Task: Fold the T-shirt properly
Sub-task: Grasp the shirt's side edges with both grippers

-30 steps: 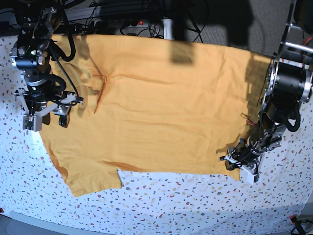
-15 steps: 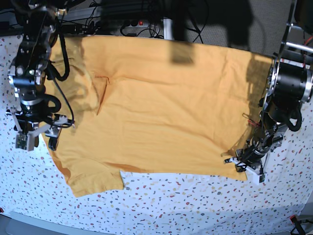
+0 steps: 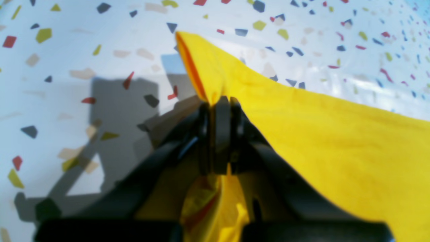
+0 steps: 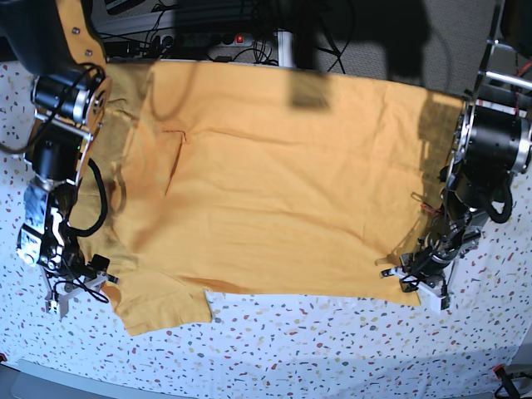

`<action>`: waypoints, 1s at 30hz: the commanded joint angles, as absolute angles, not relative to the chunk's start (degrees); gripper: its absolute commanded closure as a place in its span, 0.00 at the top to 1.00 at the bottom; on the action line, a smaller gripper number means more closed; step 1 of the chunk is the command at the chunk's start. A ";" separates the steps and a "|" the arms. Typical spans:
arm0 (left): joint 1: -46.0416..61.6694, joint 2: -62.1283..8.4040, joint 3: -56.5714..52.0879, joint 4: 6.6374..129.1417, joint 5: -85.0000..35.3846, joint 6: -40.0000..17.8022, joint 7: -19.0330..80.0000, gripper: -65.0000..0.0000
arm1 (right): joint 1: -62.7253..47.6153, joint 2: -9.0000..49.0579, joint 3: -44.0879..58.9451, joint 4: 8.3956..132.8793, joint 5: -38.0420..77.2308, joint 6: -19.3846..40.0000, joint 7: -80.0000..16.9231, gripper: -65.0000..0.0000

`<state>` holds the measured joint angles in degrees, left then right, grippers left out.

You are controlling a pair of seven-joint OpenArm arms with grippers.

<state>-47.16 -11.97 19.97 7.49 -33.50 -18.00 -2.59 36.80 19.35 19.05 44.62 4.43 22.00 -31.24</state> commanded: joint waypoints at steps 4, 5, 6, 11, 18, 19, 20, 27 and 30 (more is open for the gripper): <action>-49.52 -12.40 19.86 8.25 -33.89 -18.11 -3.95 0.00 | 43.44 21.39 19.05 33.28 -0.82 23.88 -24.67 0.46; -49.52 -12.40 19.86 8.25 -33.89 -18.11 -3.95 0.00 | 43.83 21.58 19.03 31.00 -2.35 23.83 -23.20 0.46; -49.52 -12.40 19.86 8.25 -33.89 -18.15 -3.92 0.00 | 43.97 21.67 19.03 29.28 -3.84 23.81 -21.96 0.46; -49.52 -12.40 19.86 8.25 -33.89 -18.17 -3.95 0.00 | 42.44 21.76 19.03 26.44 -6.94 23.79 -19.88 0.46; -49.52 -12.43 19.86 8.25 -33.89 -18.17 -3.95 0.00 | 40.73 21.74 19.03 26.44 -7.09 24.10 -20.34 0.35; -49.52 -12.43 19.86 8.25 -33.89 -18.20 -3.97 0.00 | 40.73 21.74 19.03 26.44 -7.11 24.40 -20.99 0.23; -49.52 -12.40 19.86 8.25 -33.89 -18.17 -3.97 0.00 | 40.75 21.76 19.03 26.44 -7.09 25.06 -21.28 0.10; -49.54 -12.43 19.86 8.25 -33.89 -18.17 -3.97 0.00 | 40.91 21.76 19.03 29.69 -3.62 31.46 -22.11 0.00; -49.54 -12.45 19.86 8.25 -33.89 -18.20 -3.95 0.00 | 40.82 21.76 19.03 34.22 -0.62 32.91 -25.12 0.00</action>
<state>-47.16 -12.05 19.97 7.49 -33.47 -17.98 -2.63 38.37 20.80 19.03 32.93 -1.50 32.03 -26.96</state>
